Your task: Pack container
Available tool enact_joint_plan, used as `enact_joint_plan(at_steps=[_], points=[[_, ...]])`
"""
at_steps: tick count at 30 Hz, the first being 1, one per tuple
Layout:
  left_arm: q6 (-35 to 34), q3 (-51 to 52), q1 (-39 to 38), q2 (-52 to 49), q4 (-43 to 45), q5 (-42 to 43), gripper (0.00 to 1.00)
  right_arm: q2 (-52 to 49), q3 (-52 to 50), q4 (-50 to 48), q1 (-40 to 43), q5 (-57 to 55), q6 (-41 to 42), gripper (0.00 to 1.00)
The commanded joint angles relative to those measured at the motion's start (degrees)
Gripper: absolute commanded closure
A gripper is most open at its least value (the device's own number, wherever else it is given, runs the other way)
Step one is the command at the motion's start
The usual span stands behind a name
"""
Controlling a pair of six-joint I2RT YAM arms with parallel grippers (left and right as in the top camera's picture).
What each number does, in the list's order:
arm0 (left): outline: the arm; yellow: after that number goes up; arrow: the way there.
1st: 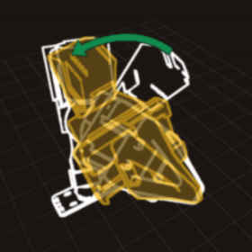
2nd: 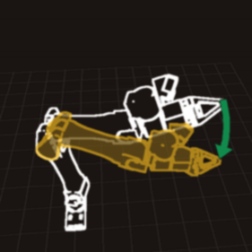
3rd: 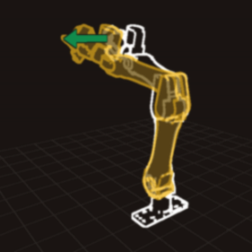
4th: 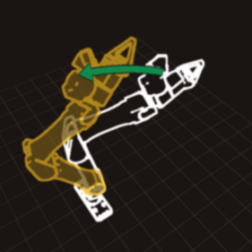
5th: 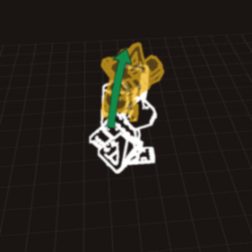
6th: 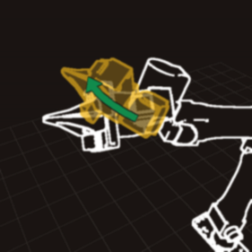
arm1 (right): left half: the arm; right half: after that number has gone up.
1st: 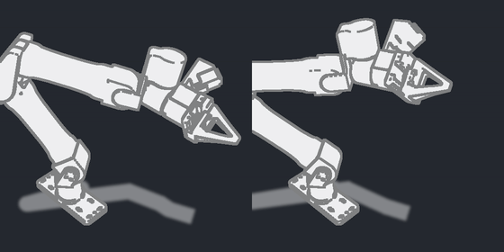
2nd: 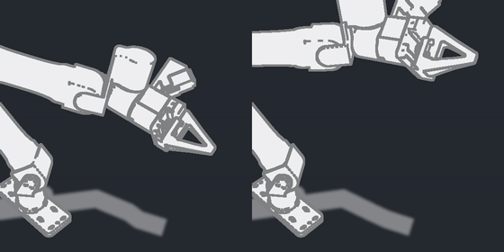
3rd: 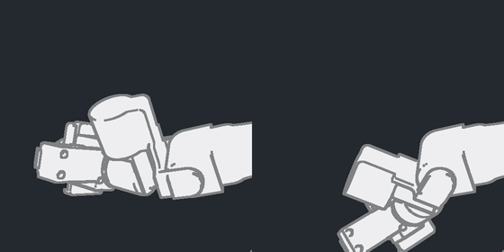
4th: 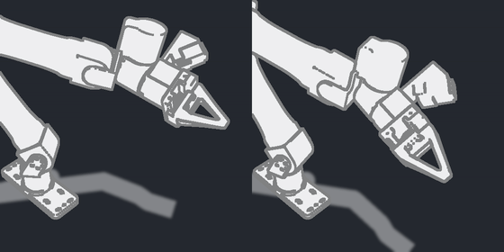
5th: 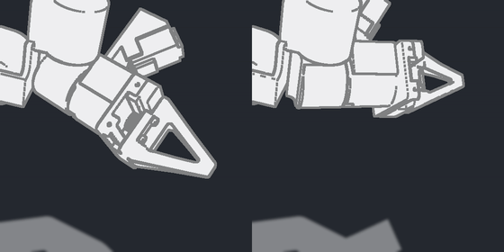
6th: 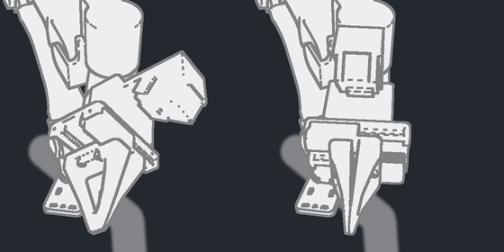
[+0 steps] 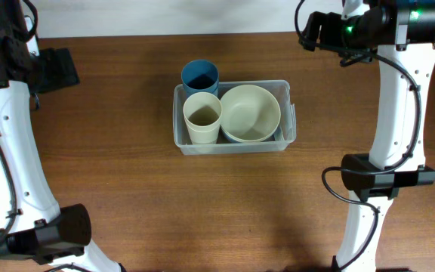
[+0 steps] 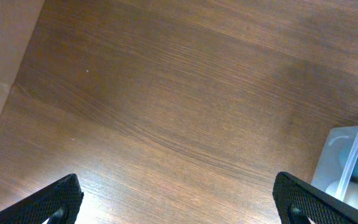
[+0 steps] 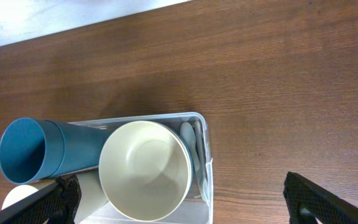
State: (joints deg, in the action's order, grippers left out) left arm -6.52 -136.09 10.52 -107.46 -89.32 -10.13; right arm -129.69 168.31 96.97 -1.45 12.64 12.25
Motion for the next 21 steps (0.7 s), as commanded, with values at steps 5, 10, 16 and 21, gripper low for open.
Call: enact_joint_plan(at_steps=[5,10,16,21], points=[[-0.52,-0.68,0.13,1.62,0.13,-0.63,0.00,-0.11,0.07,0.35,0.35,-0.59,0.52,0.01],[-0.52,-0.68,0.15,1.62,0.13,-0.63,0.00,4.13,0.09,0.15,-0.50,-5.77,0.09,0.01],[-0.52,-0.68,0.13,1.62,0.13,-0.63,0.00,20.94,-1.73,-5.42,-4.98,-28.35,-0.02,0.01],[-0.52,-0.68,0.13,1.62,0.13,-0.63,0.00,37.59,-20.63,-21.73,-5.70,-31.28,-14.12,0.01]])
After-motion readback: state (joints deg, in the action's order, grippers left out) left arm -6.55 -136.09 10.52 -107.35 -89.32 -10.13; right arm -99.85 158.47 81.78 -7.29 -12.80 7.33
